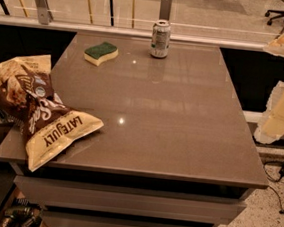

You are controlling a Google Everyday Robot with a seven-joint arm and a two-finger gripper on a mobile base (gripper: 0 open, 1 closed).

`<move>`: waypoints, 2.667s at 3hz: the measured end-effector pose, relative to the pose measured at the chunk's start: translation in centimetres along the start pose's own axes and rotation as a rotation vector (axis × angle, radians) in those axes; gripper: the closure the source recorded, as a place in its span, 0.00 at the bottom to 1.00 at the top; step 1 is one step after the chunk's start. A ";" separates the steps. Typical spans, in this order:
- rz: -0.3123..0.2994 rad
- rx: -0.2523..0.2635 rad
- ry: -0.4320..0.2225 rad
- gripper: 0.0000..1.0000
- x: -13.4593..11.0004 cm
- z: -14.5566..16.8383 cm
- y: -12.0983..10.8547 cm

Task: Pick 7up can

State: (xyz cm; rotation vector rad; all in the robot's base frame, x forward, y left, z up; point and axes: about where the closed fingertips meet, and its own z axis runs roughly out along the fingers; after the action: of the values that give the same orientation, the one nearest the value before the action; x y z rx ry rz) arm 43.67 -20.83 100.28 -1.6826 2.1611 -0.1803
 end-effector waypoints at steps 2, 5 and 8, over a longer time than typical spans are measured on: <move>0.010 0.027 -0.021 0.00 -0.1 0.0 -1.0; 0.213 0.096 -0.178 0.00 -0.6 1.2 -5.9; 0.459 0.161 -0.374 0.00 -3.2 2.0 -10.0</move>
Offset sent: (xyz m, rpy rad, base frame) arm 0.0248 -0.0068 0.0054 0.0463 -0.0615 -0.0219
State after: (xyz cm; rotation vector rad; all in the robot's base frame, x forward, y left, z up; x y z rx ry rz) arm 54.14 -20.23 102.52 -1.0023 2.1077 0.0832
